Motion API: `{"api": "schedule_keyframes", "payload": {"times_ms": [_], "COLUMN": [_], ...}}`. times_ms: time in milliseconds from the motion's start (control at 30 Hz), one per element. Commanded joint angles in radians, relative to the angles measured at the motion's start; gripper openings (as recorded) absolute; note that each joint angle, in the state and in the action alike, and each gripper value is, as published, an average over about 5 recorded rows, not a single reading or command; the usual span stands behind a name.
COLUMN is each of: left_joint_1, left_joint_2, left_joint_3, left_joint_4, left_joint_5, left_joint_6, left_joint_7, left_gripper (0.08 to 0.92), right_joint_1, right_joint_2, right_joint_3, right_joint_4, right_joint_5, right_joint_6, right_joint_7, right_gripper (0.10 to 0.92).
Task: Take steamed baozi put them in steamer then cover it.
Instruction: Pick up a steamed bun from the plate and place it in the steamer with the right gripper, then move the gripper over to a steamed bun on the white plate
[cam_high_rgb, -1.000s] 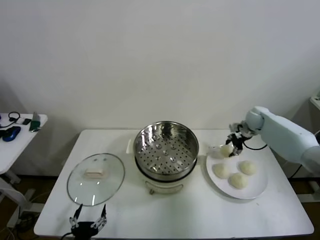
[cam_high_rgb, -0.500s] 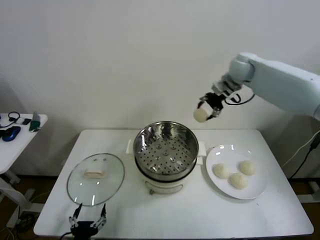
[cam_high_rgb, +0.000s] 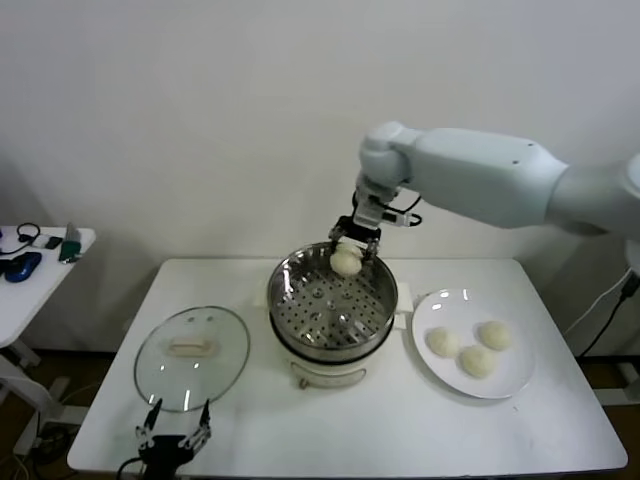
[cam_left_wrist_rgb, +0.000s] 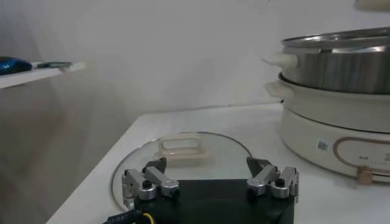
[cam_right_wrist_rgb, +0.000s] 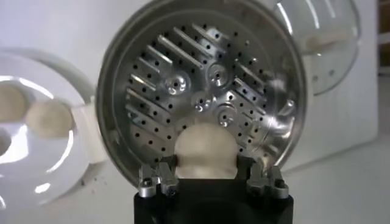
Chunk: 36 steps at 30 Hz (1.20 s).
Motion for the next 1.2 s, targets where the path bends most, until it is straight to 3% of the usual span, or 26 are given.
{"api": "schedule_keyframes", "payload": {"times_ms": [33,367,500,633,800,900,1000,1200], "left_joint_1": [-0.003,-0.01,-0.009,-0.004,0.008,0.012,0.014,0.009], "left_joint_2": [0.004,0.002,0.0,-0.001,-0.009,-0.012,-0.013,-0.013], "left_joint_3": [-0.001,0.005,0.01,0.015,0.027,0.032,0.032,0.031], "left_joint_4": [0.007,0.019,0.013,0.001,-0.018,-0.02,-0.02,-0.024], "left_joint_5": [-0.001,0.0,0.002,0.011,0.026,0.033,0.035,0.031], "left_joint_6": [-0.002,-0.006,-0.005,0.0,0.004,0.004,0.003,0.001], "left_joint_7": [-0.002,-0.006,-0.008,-0.007,-0.006,-0.007,-0.007,-0.005], "left_gripper": [0.823,0.823,0.823,0.823,0.823,0.823,0.823,0.823], "right_joint_1": [-0.182,-0.245,-0.231,-0.106,0.155,0.276,0.388,0.538], "right_joint_2": [0.156,0.207,0.201,0.152,0.049,-0.048,-0.182,-0.432], "right_joint_3": [0.059,0.103,0.123,0.029,-0.198,-0.319,-0.445,-0.709], "right_joint_4": [-0.273,-0.366,-0.359,-0.277,-0.144,-0.048,0.079,0.365], "right_joint_5": [-0.22,-0.277,-0.263,-0.019,0.35,0.563,0.729,0.803], "right_joint_6": [0.146,0.18,0.189,0.188,0.16,0.051,-0.168,-0.558], "right_joint_7": [0.054,0.118,0.127,0.048,-0.051,-0.088,-0.105,-0.023], "right_gripper": [0.653,0.659,0.729,0.808,0.822,0.823,0.823,0.823]}}
